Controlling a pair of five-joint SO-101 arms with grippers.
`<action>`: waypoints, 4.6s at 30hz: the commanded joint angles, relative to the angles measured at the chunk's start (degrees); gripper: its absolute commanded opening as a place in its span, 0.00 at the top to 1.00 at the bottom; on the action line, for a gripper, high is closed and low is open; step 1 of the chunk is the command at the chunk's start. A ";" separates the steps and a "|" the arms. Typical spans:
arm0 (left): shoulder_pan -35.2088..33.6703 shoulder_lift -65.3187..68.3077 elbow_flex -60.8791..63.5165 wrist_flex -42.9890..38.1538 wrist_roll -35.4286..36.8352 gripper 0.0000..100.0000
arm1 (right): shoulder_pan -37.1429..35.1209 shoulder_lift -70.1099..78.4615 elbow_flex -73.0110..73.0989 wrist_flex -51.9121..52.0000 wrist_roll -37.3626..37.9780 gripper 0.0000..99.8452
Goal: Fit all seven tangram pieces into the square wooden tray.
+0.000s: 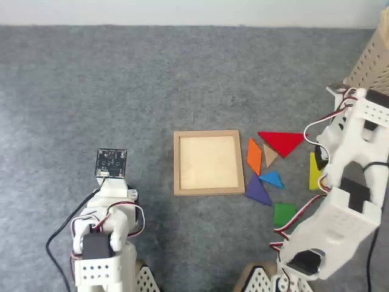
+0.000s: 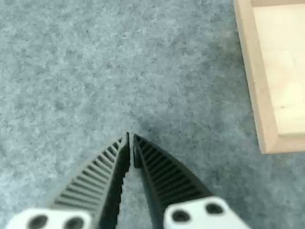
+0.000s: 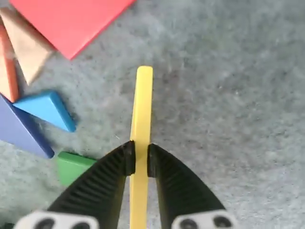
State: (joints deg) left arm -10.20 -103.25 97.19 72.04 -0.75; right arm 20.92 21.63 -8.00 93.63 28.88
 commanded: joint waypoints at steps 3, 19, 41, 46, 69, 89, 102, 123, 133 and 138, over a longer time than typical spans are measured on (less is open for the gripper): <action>-0.09 -0.97 -0.66 0.26 0.53 0.99 | -1.36 -0.22 5.10 -2.86 1.93 0.99; -0.09 -0.97 -0.66 0.26 0.53 0.99 | -5.14 -16.40 5.54 -4.97 -8.79 0.99; -0.09 -0.97 -0.66 0.26 0.53 0.99 | -47.78 -22.73 5.54 -19.82 -16.79 0.99; -0.09 -0.97 -0.66 0.26 0.53 0.99 | -52.00 -13.76 5.36 -25.19 -13.01 0.99; -0.09 -0.97 -0.66 0.26 0.53 0.99 | -53.93 -1.98 4.31 -25.27 0.88 0.96; -0.09 -0.97 -0.66 0.26 0.53 0.99 | -46.73 -25.01 21.19 -32.31 -10.46 0.98; -0.09 -0.97 -0.66 0.26 0.53 0.99 | -46.37 -36.70 48.97 -41.63 -10.99 0.99; -0.09 -0.97 -0.66 0.26 0.53 0.99 | -46.64 -15.78 32.18 -44.62 -13.98 0.99; -0.09 -0.97 -0.66 0.26 0.53 0.99 | -46.29 -12.26 27.52 -44.26 -15.91 0.99; -0.09 -0.97 -0.66 0.26 0.53 0.99 | -45.23 -15.87 30.59 -43.38 -18.55 0.99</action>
State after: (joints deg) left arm -10.11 -103.25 97.19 72.04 -0.75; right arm -26.02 11.08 22.59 49.93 12.00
